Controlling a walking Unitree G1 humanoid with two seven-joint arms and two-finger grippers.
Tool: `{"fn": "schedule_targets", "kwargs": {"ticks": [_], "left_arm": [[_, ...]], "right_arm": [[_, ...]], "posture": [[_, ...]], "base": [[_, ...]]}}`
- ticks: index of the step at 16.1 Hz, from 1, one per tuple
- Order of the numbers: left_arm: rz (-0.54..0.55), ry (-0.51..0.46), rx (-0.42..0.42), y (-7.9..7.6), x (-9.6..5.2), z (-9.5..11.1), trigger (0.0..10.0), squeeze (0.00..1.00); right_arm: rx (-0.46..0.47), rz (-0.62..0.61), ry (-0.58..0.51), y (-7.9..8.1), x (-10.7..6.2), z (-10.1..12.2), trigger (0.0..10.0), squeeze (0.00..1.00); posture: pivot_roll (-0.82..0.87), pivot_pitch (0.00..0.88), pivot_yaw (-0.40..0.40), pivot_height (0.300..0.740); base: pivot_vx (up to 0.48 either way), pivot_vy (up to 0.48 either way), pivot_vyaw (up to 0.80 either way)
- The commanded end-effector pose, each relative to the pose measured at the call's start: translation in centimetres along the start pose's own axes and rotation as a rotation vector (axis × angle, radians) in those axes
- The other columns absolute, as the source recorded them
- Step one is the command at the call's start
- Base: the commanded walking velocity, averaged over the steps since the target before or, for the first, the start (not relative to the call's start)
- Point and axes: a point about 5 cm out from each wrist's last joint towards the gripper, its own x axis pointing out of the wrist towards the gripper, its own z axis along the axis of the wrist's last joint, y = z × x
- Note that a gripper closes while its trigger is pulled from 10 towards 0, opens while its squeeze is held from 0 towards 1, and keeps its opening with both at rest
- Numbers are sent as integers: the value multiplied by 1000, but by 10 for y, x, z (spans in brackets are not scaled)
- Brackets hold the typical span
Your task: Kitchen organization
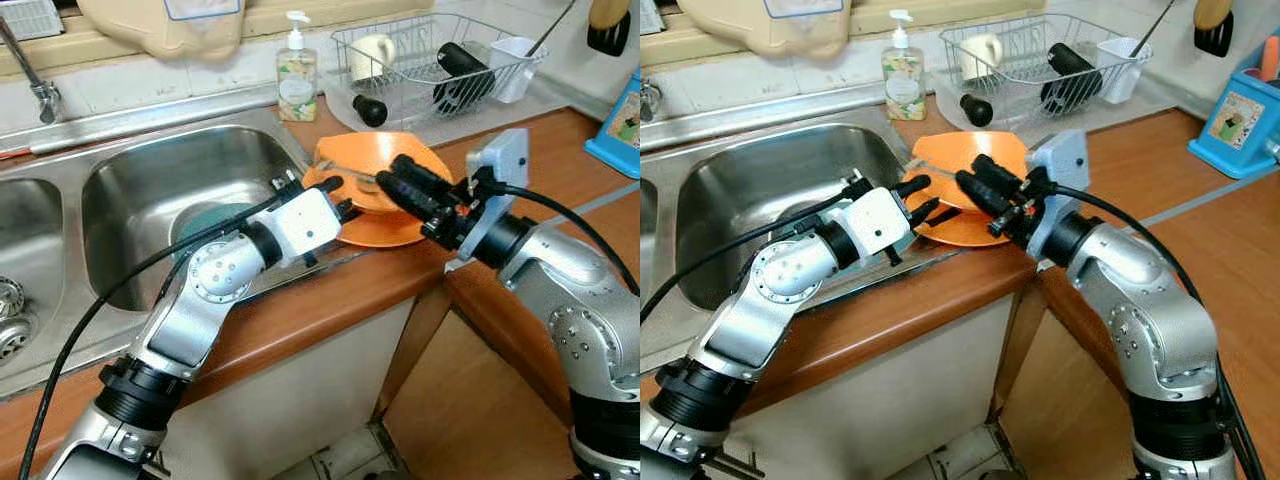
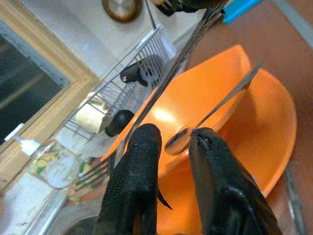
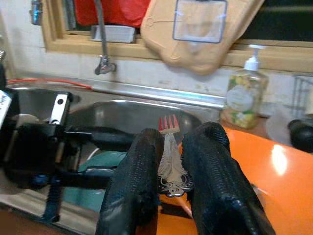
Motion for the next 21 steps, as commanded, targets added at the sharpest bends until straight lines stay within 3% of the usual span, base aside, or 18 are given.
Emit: {"fn": "schedule_targets", "kwargs": {"ticks": [1,4,5,7,9,10,11,13,14,15,17,21], "left_arm": [[2,3,41,3,2,1,4118,0],[44,4,67,5,4,0,4941,0],[55,2,74,7,4,0,5725,0],[58,2,79,7,4,0,10000,0],[56,-3,58,6,4,-1,10000,0],[56,-6,46,6,4,-1,10000,749],[49,-11,31,6,3,-1,10000,1000],[55,-1,64,6,3,-2,10000,1000],[57,2,76,6,3,-3,10000,886],[56,3,79,6,3,-3,10000,0],[60,5,87,7,2,-3,10000,0],[30,5,90,3,1,-4,10000,0]], "right_arm": [[-2,47,-14,8,1,5,0,0],[1,104,17,16,0,2,0,0],[1,109,25,18,0,1,0,0],[-12,88,42,16,2,-1,0,0],[-20,31,46,10,3,-1,0,0],[-20,8,45,7,4,-1,0,0],[-22,-21,44,3,4,-1,0,0],[-24,-27,54,3,5,-3,0,0],[-24,-42,63,3,6,-5,0,0],[-24,-46,67,3,6,-6,0,0],[-24,-49,90,4,7,-9,0,0],[-16,-180,87,-11,7,-9,0,0]], "posture": [[-138,0,44,740],[-139,0,45,740],[-138,0,45,740],[-137,0,44,740],[-136,0,43,740],[-136,0,43,740],[-135,0,42,740],[-136,0,42,740],[-135,0,41,740],[-135,0,41,740],[-137,0,41,740],[-138,0,41,740]], "base": [[0,0,0],[0,0,0],[0,0,0],[0,0,0],[0,0,0],[0,0,0],[0,0,0],[0,0,0],[0,0,0],[0,0,0],[0,0,0],[0,0,0]]}}
